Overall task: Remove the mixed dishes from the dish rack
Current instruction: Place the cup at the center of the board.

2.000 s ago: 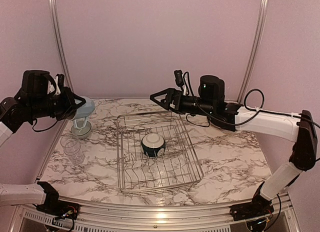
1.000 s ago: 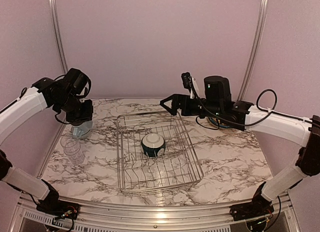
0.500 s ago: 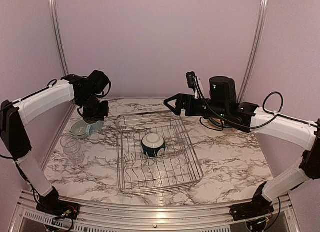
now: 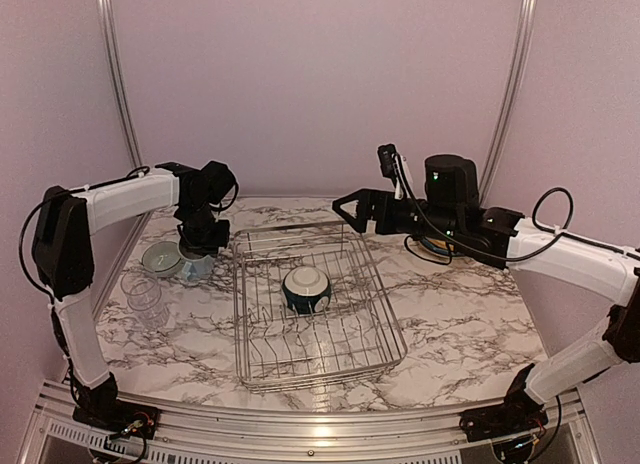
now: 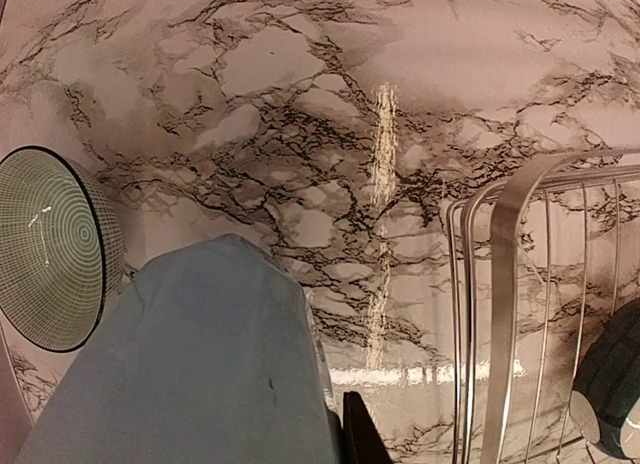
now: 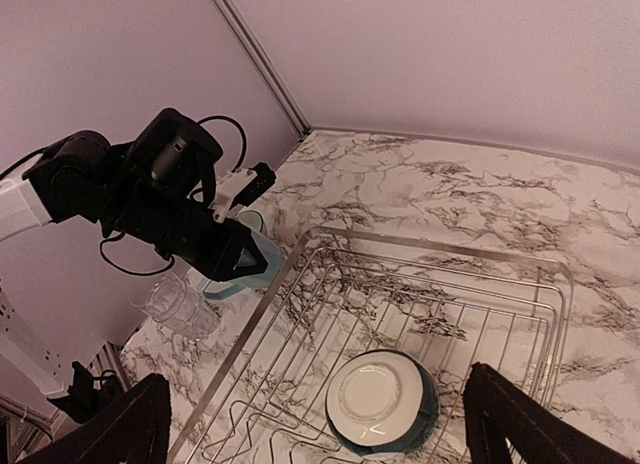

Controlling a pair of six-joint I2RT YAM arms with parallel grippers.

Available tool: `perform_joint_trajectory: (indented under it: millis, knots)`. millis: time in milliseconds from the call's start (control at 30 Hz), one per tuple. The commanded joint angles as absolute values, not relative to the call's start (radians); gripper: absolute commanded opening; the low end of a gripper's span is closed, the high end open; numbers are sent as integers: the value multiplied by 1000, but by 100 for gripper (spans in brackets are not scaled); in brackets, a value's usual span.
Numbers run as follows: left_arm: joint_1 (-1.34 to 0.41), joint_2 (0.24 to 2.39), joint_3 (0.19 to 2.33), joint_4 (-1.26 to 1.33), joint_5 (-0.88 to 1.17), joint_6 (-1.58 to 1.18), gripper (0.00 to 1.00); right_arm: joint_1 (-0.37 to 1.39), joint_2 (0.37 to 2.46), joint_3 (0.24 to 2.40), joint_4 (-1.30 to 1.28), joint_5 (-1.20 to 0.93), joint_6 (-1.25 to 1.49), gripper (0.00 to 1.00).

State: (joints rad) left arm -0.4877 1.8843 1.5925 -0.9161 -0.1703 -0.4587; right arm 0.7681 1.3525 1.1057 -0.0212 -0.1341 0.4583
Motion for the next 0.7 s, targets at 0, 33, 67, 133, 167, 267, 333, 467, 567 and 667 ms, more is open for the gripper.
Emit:
perform_joint_trajectory:
  millis: [0, 33, 67, 133, 167, 267, 333, 467, 567, 667]
  knots:
    - [-461, 1906, 1641, -889, -181, -428, 0, 764, 1331, 1105, -50, -107, 439, 99]
    - [-457, 1914, 1645, -887, -178, -428, 0, 764, 1330, 1105, -51, -105, 439, 99]
    - [-453, 1921, 1649, -887, -174, -427, 0, 763, 1329, 1104, -52, -104, 439, 99]
    - [-448, 1937, 1656, -887, -162, -424, 0, 762, 1329, 1107, -56, -103, 436, 98]
    - [-446, 1942, 1661, -886, -159, -422, 0, 763, 1328, 1110, -59, -102, 432, 98]
    - [-440, 1950, 1666, -886, -152, -417, 0, 764, 1328, 1113, -66, -97, 428, 98]
    - [-437, 1954, 1666, -888, -152, -418, 0, 763, 1327, 1114, -67, -95, 428, 99]
    - [-430, 1963, 1663, -889, -146, -413, 1, 762, 1324, 1110, -65, -97, 430, 98]
    - [-430, 1967, 1658, -890, -141, -412, 2, 763, 1320, 1099, -59, -97, 437, 99]
    - [-430, 1973, 1651, -890, -143, -412, 2, 764, 1319, 1094, -57, -100, 440, 98]
